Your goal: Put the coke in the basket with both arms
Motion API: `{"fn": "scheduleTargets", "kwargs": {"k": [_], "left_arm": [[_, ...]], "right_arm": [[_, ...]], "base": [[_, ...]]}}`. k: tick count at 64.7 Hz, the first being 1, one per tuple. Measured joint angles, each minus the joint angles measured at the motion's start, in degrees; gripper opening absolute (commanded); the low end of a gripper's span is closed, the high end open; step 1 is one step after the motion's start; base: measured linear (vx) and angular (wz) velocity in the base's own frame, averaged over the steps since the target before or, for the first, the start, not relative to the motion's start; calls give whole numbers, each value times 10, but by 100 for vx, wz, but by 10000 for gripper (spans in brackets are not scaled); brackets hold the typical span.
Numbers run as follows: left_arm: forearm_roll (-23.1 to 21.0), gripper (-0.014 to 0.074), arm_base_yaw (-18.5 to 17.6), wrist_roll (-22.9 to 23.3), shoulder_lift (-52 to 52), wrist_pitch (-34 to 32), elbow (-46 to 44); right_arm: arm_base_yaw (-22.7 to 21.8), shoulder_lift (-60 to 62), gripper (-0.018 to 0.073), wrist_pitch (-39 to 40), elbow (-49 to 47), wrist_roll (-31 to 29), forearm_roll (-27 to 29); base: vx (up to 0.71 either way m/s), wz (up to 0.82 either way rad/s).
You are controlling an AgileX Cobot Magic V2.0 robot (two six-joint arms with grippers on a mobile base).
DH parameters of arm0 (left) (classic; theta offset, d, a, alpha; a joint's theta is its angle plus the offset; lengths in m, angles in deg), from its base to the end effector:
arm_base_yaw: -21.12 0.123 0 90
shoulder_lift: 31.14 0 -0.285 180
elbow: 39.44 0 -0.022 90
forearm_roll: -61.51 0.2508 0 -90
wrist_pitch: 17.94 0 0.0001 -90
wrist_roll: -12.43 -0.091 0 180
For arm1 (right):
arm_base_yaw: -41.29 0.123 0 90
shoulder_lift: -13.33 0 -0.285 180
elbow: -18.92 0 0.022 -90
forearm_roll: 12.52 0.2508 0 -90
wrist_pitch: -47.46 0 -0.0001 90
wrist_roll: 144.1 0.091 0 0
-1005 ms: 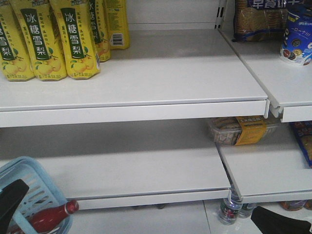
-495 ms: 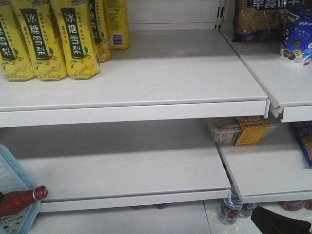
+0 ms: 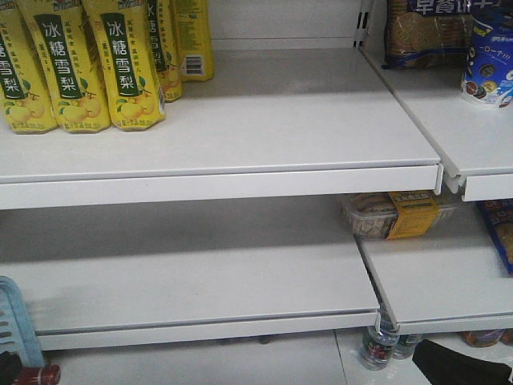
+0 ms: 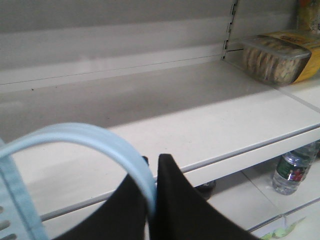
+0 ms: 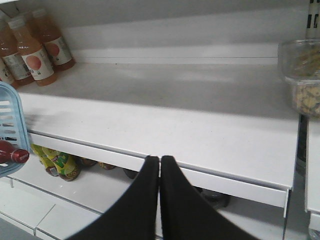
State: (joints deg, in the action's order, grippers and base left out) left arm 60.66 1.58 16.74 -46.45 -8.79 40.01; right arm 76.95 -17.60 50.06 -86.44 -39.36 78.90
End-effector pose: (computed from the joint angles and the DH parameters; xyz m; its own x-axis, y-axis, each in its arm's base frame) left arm 0.0614 -0.0220 0.1774 -0.2558 -0.0044 -0.9667 0.3149 0.9451 -0.0877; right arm 0.0759 0.0495 0.1989 -0.3625 0.0821 -0.9283 -0.4643 0.8478 0.2563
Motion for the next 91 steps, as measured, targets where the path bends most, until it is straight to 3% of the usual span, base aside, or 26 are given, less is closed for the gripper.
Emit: {"fn": "scheduleTargets", "kwargs": {"k": [40,60,77,91], "left_arm": [[23,-6,129,-5,0,11,0],[23,-6,153,-10,1,-48,0],[23,-6,196,-12,77,-74,0],[26,-6,229,-16,79,-52,0]], "right_arm": [[0,0,-4,0,0,0,0],[0,0,-4,0,0,0,0],[0,0,-4,-1,0,0,0],[0,0,-4,-2,0,0,0]], "base": [[0,0],[0,0],[0,0],[0,0]]}}
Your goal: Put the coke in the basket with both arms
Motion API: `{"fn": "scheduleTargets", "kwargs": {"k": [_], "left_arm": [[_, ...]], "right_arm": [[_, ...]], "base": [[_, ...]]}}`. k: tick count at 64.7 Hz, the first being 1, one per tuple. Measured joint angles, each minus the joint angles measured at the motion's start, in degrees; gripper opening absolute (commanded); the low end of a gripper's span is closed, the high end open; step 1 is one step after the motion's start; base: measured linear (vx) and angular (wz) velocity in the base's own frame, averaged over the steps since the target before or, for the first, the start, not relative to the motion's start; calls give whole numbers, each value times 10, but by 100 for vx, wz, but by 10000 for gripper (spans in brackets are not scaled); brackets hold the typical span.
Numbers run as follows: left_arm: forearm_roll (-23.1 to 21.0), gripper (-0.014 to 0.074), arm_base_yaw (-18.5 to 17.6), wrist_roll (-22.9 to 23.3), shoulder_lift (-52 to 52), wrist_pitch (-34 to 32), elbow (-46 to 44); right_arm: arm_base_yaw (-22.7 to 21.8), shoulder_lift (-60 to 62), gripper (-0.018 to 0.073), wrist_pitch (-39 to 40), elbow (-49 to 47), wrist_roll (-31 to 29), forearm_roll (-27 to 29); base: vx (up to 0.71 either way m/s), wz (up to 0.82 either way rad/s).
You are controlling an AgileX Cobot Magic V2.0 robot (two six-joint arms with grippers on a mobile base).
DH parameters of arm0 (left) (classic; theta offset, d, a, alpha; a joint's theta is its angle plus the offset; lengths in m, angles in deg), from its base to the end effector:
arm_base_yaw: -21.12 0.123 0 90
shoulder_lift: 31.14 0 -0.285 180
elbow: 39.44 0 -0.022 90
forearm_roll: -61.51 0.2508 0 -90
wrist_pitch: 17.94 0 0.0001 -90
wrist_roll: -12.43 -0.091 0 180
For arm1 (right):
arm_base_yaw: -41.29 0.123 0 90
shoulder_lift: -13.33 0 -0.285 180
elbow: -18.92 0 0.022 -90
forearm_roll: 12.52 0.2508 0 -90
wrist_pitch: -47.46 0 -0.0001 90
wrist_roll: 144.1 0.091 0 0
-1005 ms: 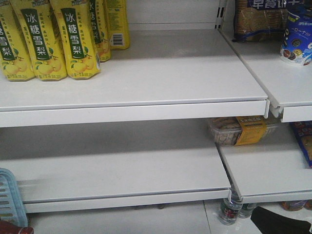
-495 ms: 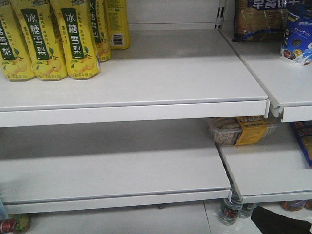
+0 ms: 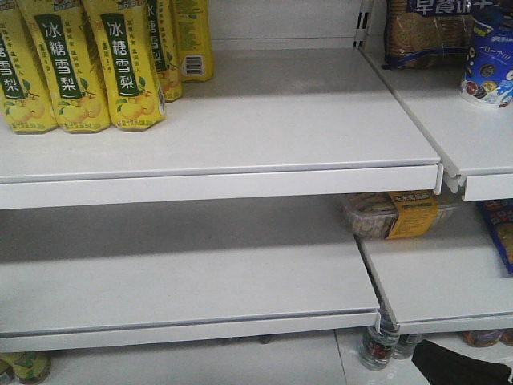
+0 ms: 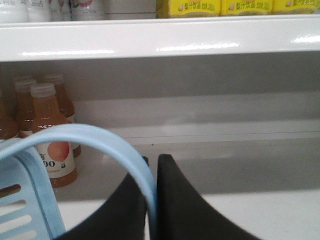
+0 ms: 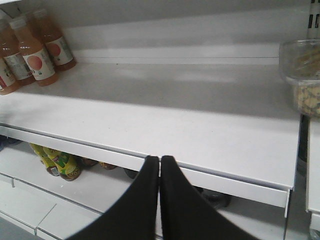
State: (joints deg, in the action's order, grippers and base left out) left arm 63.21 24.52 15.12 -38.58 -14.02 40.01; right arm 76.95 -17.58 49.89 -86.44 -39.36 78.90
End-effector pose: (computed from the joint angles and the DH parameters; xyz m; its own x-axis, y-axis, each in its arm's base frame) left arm 0.0575 0.0036 0.1941 -0.0130 -0.0182 -0.9998 -0.0616 0.9980 -0.0173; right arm 0.0758 0.0497 0.1989 -0.3629 0.0819 -0.9282 -0.4667 0.8462 0.2571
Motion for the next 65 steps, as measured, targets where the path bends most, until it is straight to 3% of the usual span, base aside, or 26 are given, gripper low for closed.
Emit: {"fn": "scheduleTargets", "kwargs": {"k": [18,65], "left_arm": [[-1,-6,32,0,0,13,0],[-1,-6,32,0,0,12,0]], "right_arm": [[0,0,-4,0,0,0,0],[0,0,-4,0,0,0,0]], "base": [[0,0],[0,0]]}}
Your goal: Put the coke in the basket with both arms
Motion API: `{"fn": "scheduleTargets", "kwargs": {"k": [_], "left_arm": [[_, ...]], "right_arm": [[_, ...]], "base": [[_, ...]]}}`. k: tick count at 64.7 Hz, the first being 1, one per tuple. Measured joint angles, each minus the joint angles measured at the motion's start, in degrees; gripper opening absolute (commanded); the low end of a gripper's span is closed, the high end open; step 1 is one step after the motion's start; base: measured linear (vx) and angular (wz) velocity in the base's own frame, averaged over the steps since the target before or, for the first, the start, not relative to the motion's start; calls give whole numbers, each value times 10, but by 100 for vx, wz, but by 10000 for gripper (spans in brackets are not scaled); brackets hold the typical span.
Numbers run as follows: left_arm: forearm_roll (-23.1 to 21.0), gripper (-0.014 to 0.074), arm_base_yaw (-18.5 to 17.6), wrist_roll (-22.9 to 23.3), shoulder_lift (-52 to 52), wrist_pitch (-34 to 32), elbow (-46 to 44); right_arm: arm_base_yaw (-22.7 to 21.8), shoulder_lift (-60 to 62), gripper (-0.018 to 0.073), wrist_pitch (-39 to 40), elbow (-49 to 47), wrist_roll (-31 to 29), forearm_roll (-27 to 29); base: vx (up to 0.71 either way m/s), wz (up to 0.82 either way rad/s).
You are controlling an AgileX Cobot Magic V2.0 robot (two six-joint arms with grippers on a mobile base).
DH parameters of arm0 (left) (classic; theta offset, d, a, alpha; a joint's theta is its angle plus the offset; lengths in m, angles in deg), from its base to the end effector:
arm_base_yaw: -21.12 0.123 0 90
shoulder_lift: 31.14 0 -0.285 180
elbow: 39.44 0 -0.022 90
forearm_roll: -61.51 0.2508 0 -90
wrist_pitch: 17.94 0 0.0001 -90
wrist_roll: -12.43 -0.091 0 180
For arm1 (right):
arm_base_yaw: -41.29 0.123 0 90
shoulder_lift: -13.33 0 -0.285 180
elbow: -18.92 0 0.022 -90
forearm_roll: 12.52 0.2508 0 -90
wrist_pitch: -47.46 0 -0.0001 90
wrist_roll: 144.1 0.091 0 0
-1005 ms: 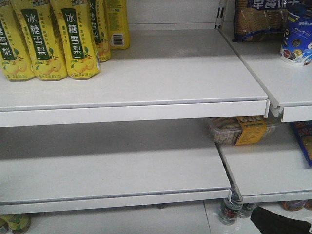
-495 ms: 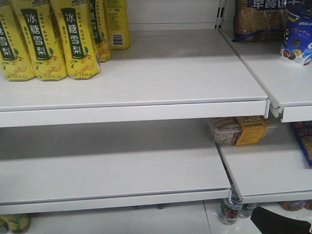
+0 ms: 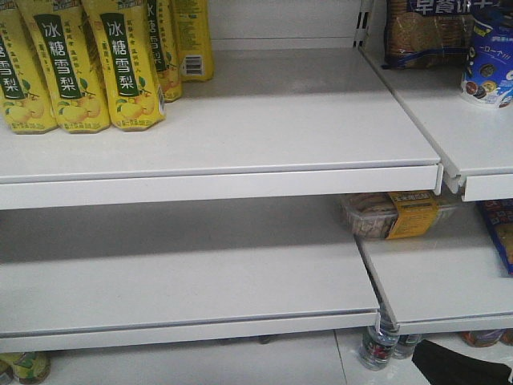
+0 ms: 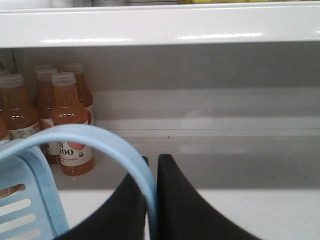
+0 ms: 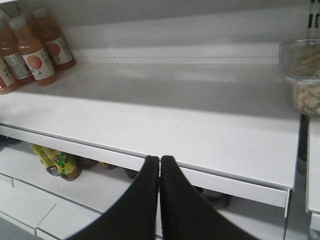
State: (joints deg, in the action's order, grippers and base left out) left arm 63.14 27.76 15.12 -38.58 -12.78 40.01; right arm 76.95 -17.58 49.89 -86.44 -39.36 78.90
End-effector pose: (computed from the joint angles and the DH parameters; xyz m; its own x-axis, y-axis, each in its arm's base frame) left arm 0.0572 0.0069 0.1921 -0.0333 -0.0226 -0.9992 -0.1188 0.9927 -0.0185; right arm 0.0758 0.0497 0.1989 -0.3629 0.0819 -0.9282 -0.4667 0.8462 0.2571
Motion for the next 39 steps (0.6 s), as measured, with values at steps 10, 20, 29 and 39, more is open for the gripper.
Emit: {"fn": "scheduleTargets", "kwargs": {"k": [10,20,29,39], "left_arm": [[0,-6,0,0,0,0,0],[0,-6,0,0,0,0,0],[0,-6,0,0,0,0,0],[0,-6,0,0,0,0,0]], "right_arm": [[0,0,-4,0,0,0,0],[0,0,-4,0,0,0,0],[0,0,-4,0,0,0,0],[0,0,-4,0,0,0,-1]], "base": [[0,0],[0,0],[0,0],[0,0]]}}
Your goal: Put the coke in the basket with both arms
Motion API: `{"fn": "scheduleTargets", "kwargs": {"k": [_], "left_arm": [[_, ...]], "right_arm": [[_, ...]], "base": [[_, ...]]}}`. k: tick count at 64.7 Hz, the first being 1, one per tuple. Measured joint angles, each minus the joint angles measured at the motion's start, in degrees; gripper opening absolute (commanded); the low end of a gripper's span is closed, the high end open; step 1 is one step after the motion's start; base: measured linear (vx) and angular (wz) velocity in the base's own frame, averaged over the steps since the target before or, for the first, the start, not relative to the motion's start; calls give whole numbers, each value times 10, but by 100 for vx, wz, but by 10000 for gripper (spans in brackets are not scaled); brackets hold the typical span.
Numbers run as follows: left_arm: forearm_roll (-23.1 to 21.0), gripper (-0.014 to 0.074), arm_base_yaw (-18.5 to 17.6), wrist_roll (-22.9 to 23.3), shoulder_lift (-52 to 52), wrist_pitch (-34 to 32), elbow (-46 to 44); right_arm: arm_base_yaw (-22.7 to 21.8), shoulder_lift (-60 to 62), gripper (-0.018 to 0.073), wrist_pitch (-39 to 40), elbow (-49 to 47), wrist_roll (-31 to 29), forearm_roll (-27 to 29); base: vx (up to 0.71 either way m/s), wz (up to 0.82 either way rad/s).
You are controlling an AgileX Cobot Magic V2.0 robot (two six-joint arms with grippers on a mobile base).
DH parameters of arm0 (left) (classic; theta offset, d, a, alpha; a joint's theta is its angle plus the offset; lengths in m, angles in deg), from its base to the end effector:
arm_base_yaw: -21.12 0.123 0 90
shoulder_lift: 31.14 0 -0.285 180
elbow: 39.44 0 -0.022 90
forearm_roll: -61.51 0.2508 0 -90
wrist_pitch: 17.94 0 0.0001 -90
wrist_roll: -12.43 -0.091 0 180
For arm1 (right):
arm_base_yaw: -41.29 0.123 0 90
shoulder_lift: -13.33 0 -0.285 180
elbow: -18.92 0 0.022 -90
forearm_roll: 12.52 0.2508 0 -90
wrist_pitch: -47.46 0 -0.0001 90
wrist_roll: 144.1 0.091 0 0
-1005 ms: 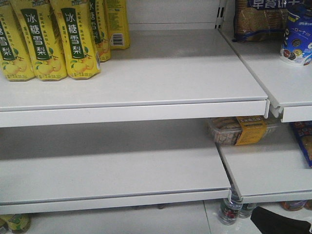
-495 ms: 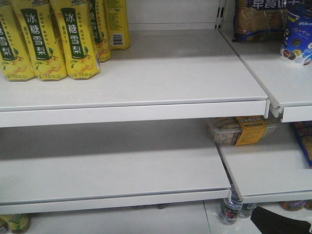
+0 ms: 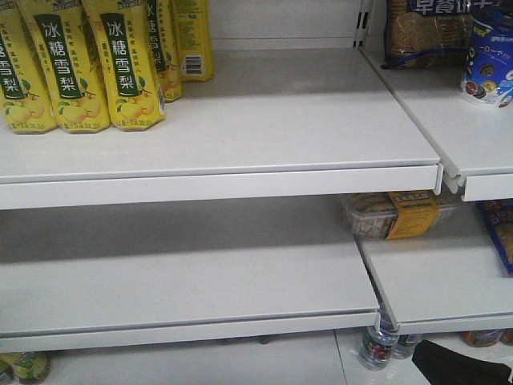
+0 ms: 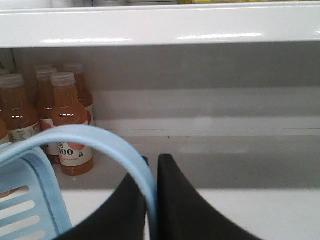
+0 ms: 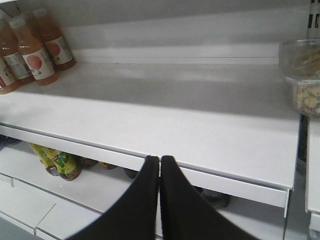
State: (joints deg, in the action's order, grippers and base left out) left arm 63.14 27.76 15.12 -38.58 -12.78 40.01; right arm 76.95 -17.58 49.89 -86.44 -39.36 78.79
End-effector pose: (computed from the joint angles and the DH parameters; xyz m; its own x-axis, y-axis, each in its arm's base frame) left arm 0.0572 0.0069 0.1921 -0.0333 -0.0226 -0.9992 -0.1188 0.9927 -0.0185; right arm 0.0758 0.0497 0.1989 -0.3619 0.0803 -0.9287 -0.4674 0.8463 0.2553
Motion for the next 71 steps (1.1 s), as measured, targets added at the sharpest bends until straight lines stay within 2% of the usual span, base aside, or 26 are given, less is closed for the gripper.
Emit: {"fn": "scheduleTargets", "kwargs": {"k": [5,9,20,27,32,39,44,50,58,64,71], "left_arm": [[0,-6,0,0,0,0,0],[0,-6,0,0,0,0,0],[0,-6,0,0,0,0,0],[0,-6,0,0,0,0,0],[0,-6,0,0,0,0,0],[0,-6,0,0,0,0,0],[0,-6,0,0,0,0,0],[0,-6,0,0,0,0,0],[0,-6,0,0,0,0,0],[0,-6,0,0,0,0,0],[0,-6,0,0,0,0,0]], "right_arm": [[0,0,-4,0,0,0,-13],[0,0,-4,0,0,0,-45],[0,0,-4,-30,0,26,-253],[-1,0,-4,-32,0,124,-353],[-21,0,-4,-28,0,222,-420],[-90,1,-4,-36,0,354,-529],[-147,8,-4,-65,0,438,-606],[-194,32,-4,-102,0,533,-691],[-244,82,-4,-123,19,619,-777],[-276,129,-4,-119,39,666,-800],[-307,183,-4,-131,42,686,-824]], "base": [[0,0],[0,0],[0,0],[0,0],[0,0],[0,0],[0,0],[0,0],[0,0],[0,0],[0,0]]}}
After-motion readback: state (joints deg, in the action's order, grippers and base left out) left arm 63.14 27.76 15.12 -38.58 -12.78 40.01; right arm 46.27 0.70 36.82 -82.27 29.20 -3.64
